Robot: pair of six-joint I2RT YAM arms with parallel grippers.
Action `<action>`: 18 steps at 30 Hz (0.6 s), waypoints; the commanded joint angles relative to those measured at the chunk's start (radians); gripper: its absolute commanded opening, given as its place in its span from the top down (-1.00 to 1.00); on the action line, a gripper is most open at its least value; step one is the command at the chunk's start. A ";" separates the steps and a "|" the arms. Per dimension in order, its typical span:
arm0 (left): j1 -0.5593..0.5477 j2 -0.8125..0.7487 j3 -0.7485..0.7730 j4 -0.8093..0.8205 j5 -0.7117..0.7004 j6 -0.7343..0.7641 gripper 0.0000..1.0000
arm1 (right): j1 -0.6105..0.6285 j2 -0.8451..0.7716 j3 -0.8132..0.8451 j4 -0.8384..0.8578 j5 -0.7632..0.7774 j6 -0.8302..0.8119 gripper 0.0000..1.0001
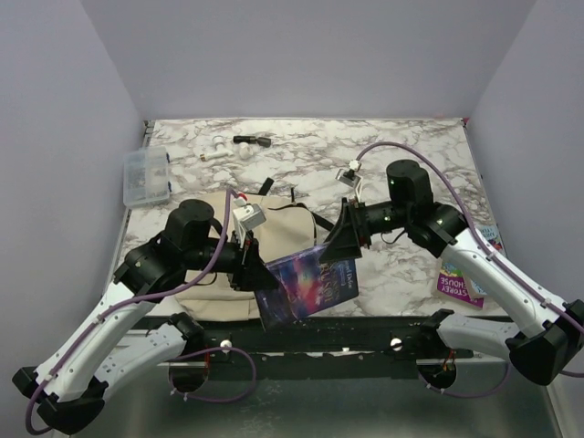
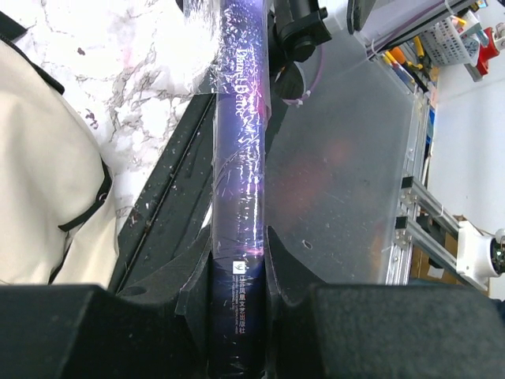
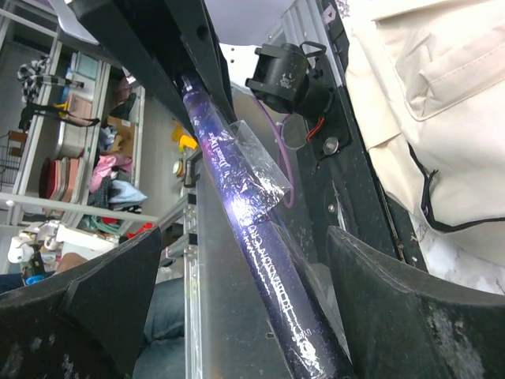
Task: Pack the student bag
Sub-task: Pick up the book from the center of the board.
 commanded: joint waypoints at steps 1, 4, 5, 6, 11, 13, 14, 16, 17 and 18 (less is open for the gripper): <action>0.040 -0.025 0.045 0.106 0.010 -0.030 1.00 | 0.004 -0.044 -0.050 0.013 -0.007 0.004 -0.76; 0.076 -0.040 0.060 0.103 0.031 -0.037 1.00 | 0.003 -0.060 -0.084 0.083 -0.015 0.047 -0.76; 0.091 -0.049 0.064 0.103 0.039 -0.041 1.00 | 0.003 -0.066 -0.112 0.144 -0.043 0.099 -0.76; 0.106 -0.057 0.068 0.103 0.045 -0.047 1.00 | 0.003 -0.069 -0.142 0.237 -0.071 0.153 -0.76; 0.163 -0.067 0.091 0.106 0.059 -0.070 1.00 | 0.002 -0.081 -0.188 0.346 -0.117 0.213 -0.72; 0.182 -0.064 0.103 0.107 0.066 -0.077 1.00 | -0.001 -0.080 -0.168 0.295 -0.113 0.175 -0.70; 0.188 -0.066 0.110 0.107 0.069 -0.079 1.00 | -0.004 -0.080 -0.164 0.286 -0.111 0.173 -0.69; 0.200 -0.070 0.122 0.114 0.076 -0.083 1.00 | -0.007 -0.080 -0.163 0.288 -0.121 0.178 -0.60; 0.207 -0.072 0.128 0.115 0.081 -0.084 1.00 | -0.012 -0.084 -0.162 0.284 -0.120 0.177 -0.56; 0.212 -0.073 0.135 0.116 0.080 -0.088 1.00 | -0.018 -0.090 -0.164 0.286 -0.118 0.182 -0.55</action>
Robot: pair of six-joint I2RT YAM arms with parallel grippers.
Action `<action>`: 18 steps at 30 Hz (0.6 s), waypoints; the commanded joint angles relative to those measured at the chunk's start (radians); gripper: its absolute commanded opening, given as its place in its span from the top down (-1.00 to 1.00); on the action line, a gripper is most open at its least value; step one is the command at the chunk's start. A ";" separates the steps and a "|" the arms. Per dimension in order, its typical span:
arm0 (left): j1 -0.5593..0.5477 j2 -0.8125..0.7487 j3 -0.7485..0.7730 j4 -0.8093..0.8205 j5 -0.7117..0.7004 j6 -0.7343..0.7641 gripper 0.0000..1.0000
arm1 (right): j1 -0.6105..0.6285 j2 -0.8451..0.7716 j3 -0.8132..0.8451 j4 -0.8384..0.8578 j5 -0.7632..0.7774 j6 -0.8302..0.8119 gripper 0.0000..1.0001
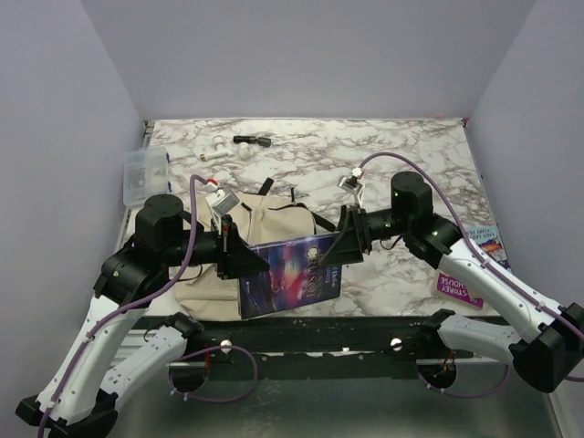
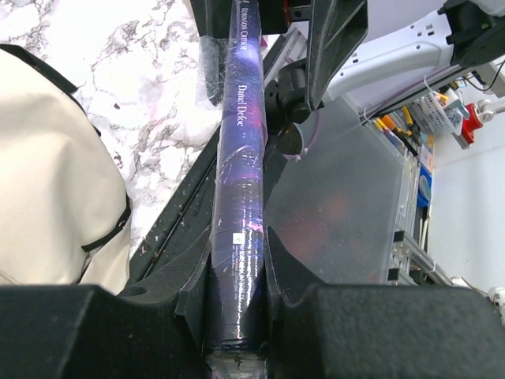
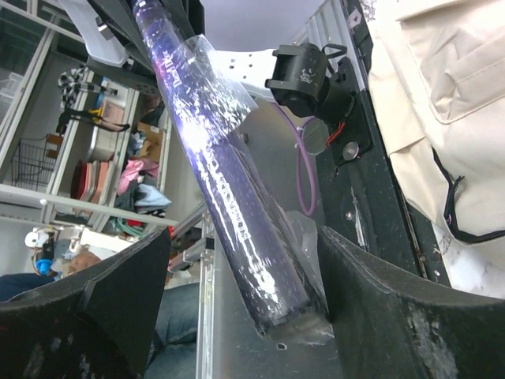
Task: Pack the student bag
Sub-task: Pick up the book from the center of the board.
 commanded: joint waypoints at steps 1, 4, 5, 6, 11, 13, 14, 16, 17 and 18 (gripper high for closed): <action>0.038 -0.022 0.070 0.103 0.025 -0.036 1.00 | -0.014 -0.035 0.020 0.020 -0.064 0.031 -0.53; 0.049 -0.028 0.070 0.153 0.046 -0.070 1.00 | -0.014 -0.053 -0.049 0.263 -0.104 0.202 -0.36; 0.051 -0.035 0.066 0.176 0.057 -0.085 1.00 | -0.015 -0.062 -0.097 0.405 -0.118 0.304 -0.28; 0.054 -0.040 0.065 0.204 0.063 -0.102 1.00 | -0.014 -0.072 -0.141 0.590 -0.123 0.429 -0.24; 0.057 -0.055 0.060 0.337 0.074 -0.202 1.00 | -0.015 -0.061 -0.212 0.973 -0.142 0.684 -0.21; 0.057 -0.043 0.062 0.389 0.072 -0.236 1.00 | -0.014 -0.059 -0.215 0.975 -0.143 0.688 -0.19; 0.057 -0.035 0.064 0.401 0.063 -0.246 1.00 | -0.014 -0.059 -0.216 0.977 -0.143 0.690 -0.18; 0.057 -0.023 0.065 0.428 0.042 -0.274 1.00 | -0.014 -0.062 -0.220 0.978 -0.143 0.692 -0.18; 0.057 -0.018 0.059 0.447 0.035 -0.288 1.00 | -0.014 -0.065 -0.222 0.974 -0.143 0.689 -0.18; 0.057 -0.012 0.054 0.464 0.030 -0.303 1.00 | -0.014 -0.070 -0.225 0.970 -0.142 0.686 -0.17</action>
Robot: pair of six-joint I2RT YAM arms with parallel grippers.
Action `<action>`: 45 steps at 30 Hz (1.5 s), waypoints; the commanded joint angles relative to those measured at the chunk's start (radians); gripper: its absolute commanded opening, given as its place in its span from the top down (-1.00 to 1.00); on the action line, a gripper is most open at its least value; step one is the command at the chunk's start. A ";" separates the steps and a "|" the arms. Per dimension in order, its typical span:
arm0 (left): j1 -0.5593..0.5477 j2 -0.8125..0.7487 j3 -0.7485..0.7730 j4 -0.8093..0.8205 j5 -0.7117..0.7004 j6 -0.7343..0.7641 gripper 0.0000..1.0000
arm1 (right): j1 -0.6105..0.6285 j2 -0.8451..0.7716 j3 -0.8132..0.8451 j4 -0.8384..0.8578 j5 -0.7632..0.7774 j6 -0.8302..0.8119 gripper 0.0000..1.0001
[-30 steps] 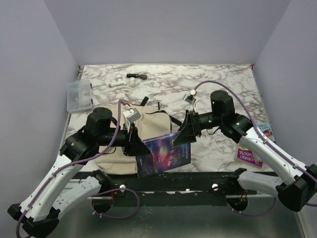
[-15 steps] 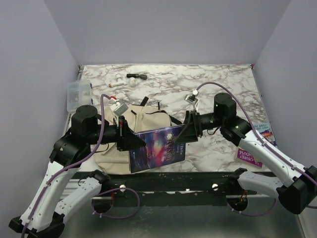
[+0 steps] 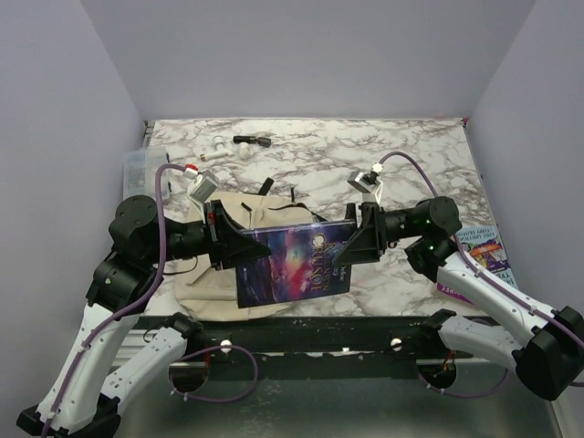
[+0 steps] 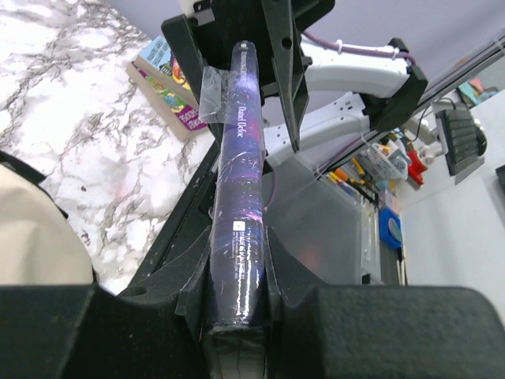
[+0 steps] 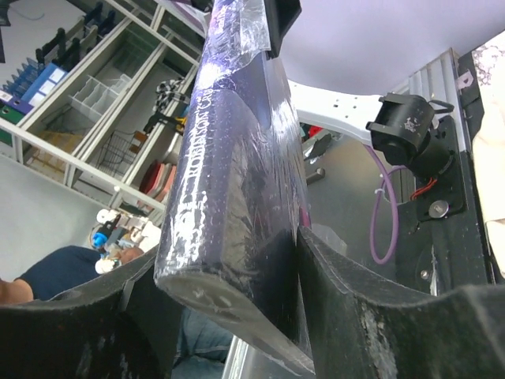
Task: Pack the student bag
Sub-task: Pick up the book from the center of the board, then place the book in the student bag.
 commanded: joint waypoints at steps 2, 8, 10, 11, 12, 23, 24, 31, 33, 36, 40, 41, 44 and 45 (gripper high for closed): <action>0.011 0.029 0.022 0.241 -0.034 -0.122 1.00 | 0.006 -0.023 -0.020 0.097 -0.043 0.062 -0.05; 0.013 0.023 0.015 0.244 -0.103 -0.122 1.00 | 0.006 -0.047 -0.012 -0.055 -0.003 -0.035 0.76; 0.013 0.017 0.014 0.207 -0.145 -0.111 1.00 | 0.005 -0.062 0.019 -0.220 0.063 -0.132 0.99; 0.013 0.017 0.019 0.173 -0.176 -0.098 1.00 | 0.003 -0.068 0.036 -0.309 0.095 -0.173 0.99; 0.015 0.019 0.027 0.110 -0.232 -0.088 1.00 | 0.001 -0.073 0.052 -0.358 0.134 -0.204 0.99; 0.022 0.030 0.042 -0.356 -0.850 -0.109 -0.97 | -0.349 -0.086 0.019 -0.585 0.218 -0.122 0.99; 0.022 0.039 0.037 -0.367 -0.855 -0.115 -0.97 | -0.392 -0.070 0.018 -0.608 0.198 -0.118 0.99; -0.066 0.140 -0.133 -0.232 -0.682 -0.214 -0.97 | -0.528 -0.025 0.217 -1.160 0.425 -0.492 0.99; -0.194 0.191 -0.164 -0.193 -0.771 -0.248 -0.96 | -0.528 -0.005 0.300 -1.304 0.563 -0.597 0.99; -0.365 0.340 -0.136 -0.180 -0.903 -0.273 -0.93 | -0.529 -0.026 0.359 -1.390 0.731 -0.678 0.99; -0.494 0.561 -0.039 -0.182 -0.969 -0.256 -0.83 | -0.530 -0.060 0.408 -1.463 0.852 -0.750 0.99; -0.513 0.606 -0.007 -0.184 -0.986 -0.251 -0.79 | -0.529 -0.070 0.414 -1.472 0.867 -0.760 0.99; -0.558 0.745 0.075 -0.209 -1.061 -0.212 -0.75 | -0.529 -0.100 0.411 -1.479 0.868 -0.767 0.99; -0.563 0.781 0.110 -0.233 -1.089 -0.200 -0.73 | -0.528 -0.109 0.407 -1.478 0.859 -0.768 0.99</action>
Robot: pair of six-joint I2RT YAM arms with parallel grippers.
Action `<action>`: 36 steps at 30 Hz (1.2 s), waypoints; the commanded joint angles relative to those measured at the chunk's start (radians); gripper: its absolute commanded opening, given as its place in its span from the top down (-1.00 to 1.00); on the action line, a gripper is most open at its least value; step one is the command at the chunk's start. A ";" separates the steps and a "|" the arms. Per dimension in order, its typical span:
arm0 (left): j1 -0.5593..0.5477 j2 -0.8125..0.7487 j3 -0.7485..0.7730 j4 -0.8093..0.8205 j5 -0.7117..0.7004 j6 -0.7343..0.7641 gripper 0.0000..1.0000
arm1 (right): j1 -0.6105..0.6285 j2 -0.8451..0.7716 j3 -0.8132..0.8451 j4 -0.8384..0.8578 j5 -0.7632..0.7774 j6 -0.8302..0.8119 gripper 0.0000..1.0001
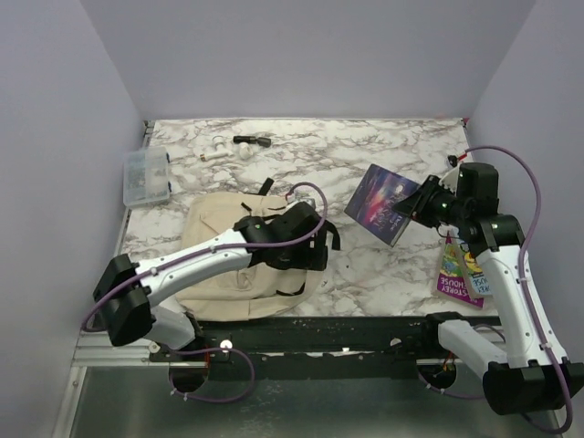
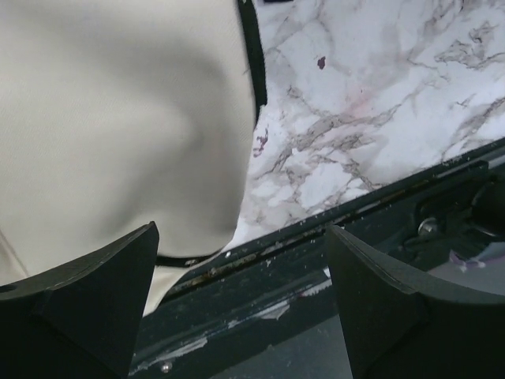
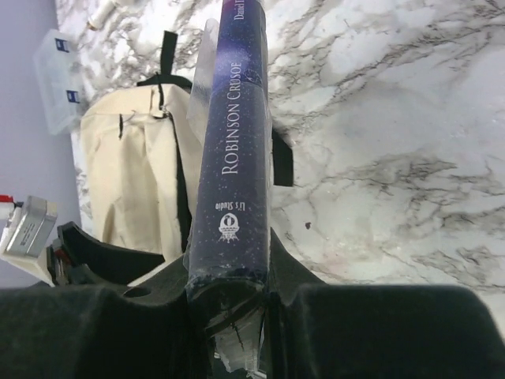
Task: Pack the student bag
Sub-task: Place the book in the student bag.
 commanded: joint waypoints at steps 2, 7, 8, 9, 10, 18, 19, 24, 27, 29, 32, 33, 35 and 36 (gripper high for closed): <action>-0.048 0.178 0.176 -0.078 -0.214 0.058 -0.65 | -0.003 -0.068 0.036 -0.012 0.012 -0.057 0.99; -0.047 0.243 0.235 -0.183 -0.342 0.074 -0.28 | -0.002 -0.080 0.008 0.013 -0.088 -0.062 0.99; -0.046 0.243 0.235 -0.197 -0.364 0.073 -0.20 | -0.001 -0.080 0.005 0.018 -0.110 -0.067 0.99; -0.046 0.241 0.232 -0.212 -0.388 0.073 -0.14 | -0.001 -0.082 0.004 0.019 -0.122 -0.068 0.99; -0.046 0.237 0.229 -0.219 -0.402 0.076 -0.08 | -0.002 -0.081 0.002 0.020 -0.137 -0.071 0.99; -0.033 0.182 0.188 -0.220 -0.431 0.099 0.81 | 0.002 -0.066 -0.006 -0.008 -0.237 -0.105 0.99; -0.033 0.167 0.184 -0.220 -0.441 0.095 1.00 | 0.007 -0.064 -0.007 -0.014 -0.253 -0.106 0.99; -0.031 0.073 0.164 -0.212 -0.518 0.071 1.00 | 0.062 -0.040 -0.004 -0.060 -0.342 -0.073 0.99; -0.033 -0.025 0.122 -0.210 -0.599 -0.039 1.00 | 0.107 -0.018 -0.061 -0.001 -0.512 0.015 0.99; -0.033 -0.103 0.064 -0.154 -0.609 -0.068 1.00 | 0.117 -0.031 -0.114 0.097 -0.577 0.102 0.99; -0.033 -0.211 -0.036 -0.030 -0.584 -0.051 1.00 | 0.124 -0.031 -0.148 0.182 -0.613 0.176 0.99; -0.034 -0.246 -0.071 0.020 -0.570 -0.035 1.00 | 0.128 -0.027 -0.157 0.205 -0.618 0.195 0.99; -0.034 -0.300 -0.121 0.090 -0.545 -0.020 1.00 | 0.142 -0.008 -0.182 0.226 -0.602 0.211 0.99; -0.034 -0.323 -0.144 0.129 -0.530 -0.009 1.00 | 0.156 0.014 -0.201 0.231 -0.601 0.212 0.99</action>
